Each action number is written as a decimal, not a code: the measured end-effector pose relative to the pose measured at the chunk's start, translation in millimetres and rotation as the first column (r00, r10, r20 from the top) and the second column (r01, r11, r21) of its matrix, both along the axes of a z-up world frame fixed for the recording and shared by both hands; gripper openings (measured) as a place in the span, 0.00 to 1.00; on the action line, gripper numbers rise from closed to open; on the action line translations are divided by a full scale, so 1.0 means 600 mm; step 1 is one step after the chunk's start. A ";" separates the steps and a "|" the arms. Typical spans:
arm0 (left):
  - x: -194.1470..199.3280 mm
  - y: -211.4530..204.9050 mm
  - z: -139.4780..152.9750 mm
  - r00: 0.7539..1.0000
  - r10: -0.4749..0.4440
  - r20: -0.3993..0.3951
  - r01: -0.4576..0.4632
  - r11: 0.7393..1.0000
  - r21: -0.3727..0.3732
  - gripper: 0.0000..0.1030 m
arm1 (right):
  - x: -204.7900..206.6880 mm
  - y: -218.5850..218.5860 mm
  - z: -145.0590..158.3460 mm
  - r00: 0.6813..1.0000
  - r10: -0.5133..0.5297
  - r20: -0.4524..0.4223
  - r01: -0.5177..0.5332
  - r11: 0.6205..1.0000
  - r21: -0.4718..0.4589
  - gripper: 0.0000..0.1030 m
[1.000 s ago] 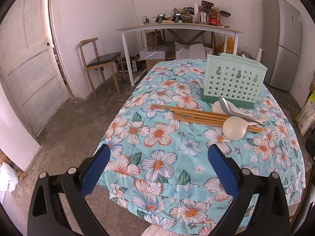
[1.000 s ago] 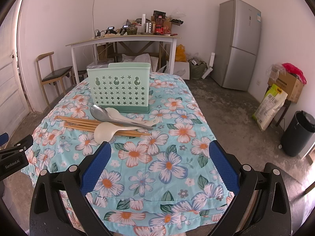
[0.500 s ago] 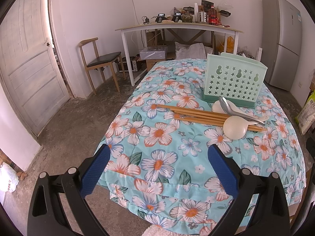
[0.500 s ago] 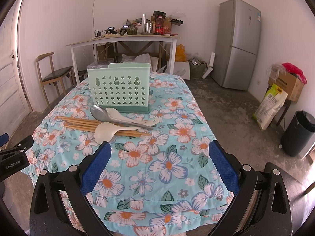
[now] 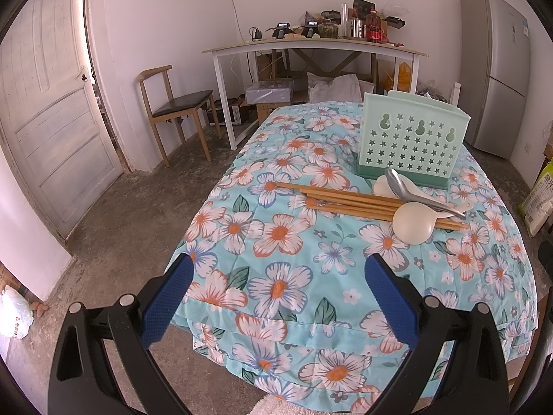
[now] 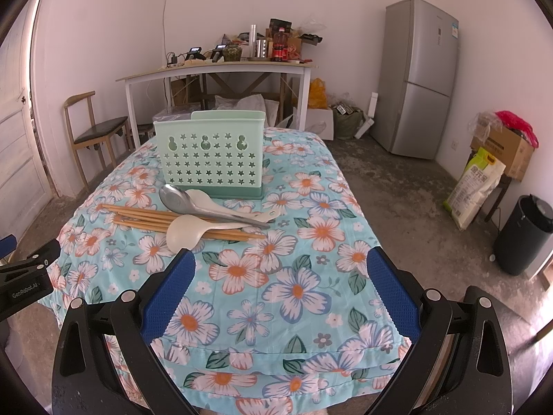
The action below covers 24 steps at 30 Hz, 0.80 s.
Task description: Organize utensils
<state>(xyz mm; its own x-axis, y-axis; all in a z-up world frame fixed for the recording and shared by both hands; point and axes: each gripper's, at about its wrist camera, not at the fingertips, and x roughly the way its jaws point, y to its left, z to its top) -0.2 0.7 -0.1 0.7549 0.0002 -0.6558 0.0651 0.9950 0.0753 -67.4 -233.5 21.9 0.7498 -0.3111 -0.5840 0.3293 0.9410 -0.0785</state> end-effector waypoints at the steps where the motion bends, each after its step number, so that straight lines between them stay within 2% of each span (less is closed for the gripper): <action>1: 0.000 0.000 0.000 1.000 -0.001 0.000 0.001 1.000 0.000 0.94 | 0.000 0.000 0.000 1.000 0.000 0.000 0.000 1.000 -0.001 0.92; 17: 0.000 0.000 0.000 1.000 0.001 0.000 -0.001 1.000 0.006 0.94 | -0.001 -0.001 0.000 1.000 0.001 0.002 -0.002 1.000 0.010 0.92; 20: 0.001 0.018 -0.021 1.000 0.005 -0.002 -0.005 1.000 0.008 0.94 | 0.000 0.000 0.000 1.000 0.005 -0.001 -0.005 1.000 0.009 0.92; 24: 0.001 0.021 -0.017 1.000 0.009 -0.005 -0.009 1.000 0.012 0.94 | 0.003 0.004 0.000 1.000 0.010 -0.003 -0.010 1.000 0.013 0.92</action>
